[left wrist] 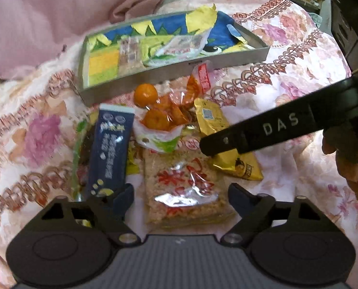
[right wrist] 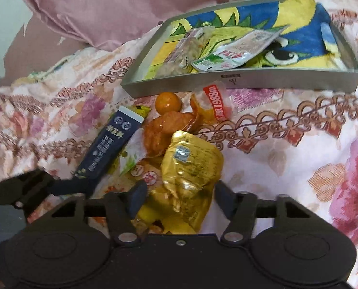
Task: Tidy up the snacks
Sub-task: 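Grasp the rice-cake bag with the left tool while the right tool grasps the gold foil pouch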
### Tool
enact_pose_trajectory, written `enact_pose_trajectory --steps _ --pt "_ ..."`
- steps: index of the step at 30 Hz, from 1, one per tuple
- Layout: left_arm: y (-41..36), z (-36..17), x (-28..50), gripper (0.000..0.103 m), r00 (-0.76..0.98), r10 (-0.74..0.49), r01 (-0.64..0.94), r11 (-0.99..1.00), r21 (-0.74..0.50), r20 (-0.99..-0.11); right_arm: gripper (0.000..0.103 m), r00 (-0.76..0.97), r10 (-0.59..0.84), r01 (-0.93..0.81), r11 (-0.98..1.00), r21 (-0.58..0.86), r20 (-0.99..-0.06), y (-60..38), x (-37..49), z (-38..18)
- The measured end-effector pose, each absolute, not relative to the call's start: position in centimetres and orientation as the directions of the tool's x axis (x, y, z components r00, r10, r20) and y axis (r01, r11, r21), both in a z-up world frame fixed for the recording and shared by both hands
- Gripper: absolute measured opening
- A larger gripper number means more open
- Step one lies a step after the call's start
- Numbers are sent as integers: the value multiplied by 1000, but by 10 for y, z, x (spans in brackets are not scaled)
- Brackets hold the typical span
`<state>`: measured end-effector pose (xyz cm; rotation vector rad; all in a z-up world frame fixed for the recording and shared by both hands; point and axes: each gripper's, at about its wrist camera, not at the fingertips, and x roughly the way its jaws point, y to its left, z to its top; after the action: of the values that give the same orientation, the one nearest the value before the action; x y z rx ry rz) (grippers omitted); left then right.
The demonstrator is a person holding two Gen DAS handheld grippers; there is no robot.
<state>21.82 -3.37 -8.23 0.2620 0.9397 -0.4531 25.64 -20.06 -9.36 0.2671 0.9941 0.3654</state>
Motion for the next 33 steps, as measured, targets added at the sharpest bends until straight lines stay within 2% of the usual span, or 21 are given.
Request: enact_pose_trajectory --steps 5,12,17,23,25,28,33 --pt "-27 -82 221 85 489 -271 454 891 -24 -829 55 494 427 -148 900 411 -758 -207 255 -92" --pt "-32 -88 223 87 491 -259 462 887 -3 -832 56 491 444 -56 874 482 -749 -229 252 -86" --pt "-37 -92 221 87 506 -247 477 878 30 -826 61 464 483 3 837 547 -743 -234 255 -102" --pt "-36 -91 219 80 512 -253 472 881 23 -821 67 473 474 -40 854 519 -743 -223 255 -107" --pt "-36 -90 219 79 515 -252 467 884 21 -819 64 480 460 -67 869 491 -747 -217 253 -107" --pt "-36 -89 216 78 516 -242 458 888 27 -822 49 487 448 -79 878 472 -750 -214 250 -105" --pt "-36 -85 209 77 509 -227 443 896 26 -830 46 501 442 -70 878 474 -744 -216 240 -99"
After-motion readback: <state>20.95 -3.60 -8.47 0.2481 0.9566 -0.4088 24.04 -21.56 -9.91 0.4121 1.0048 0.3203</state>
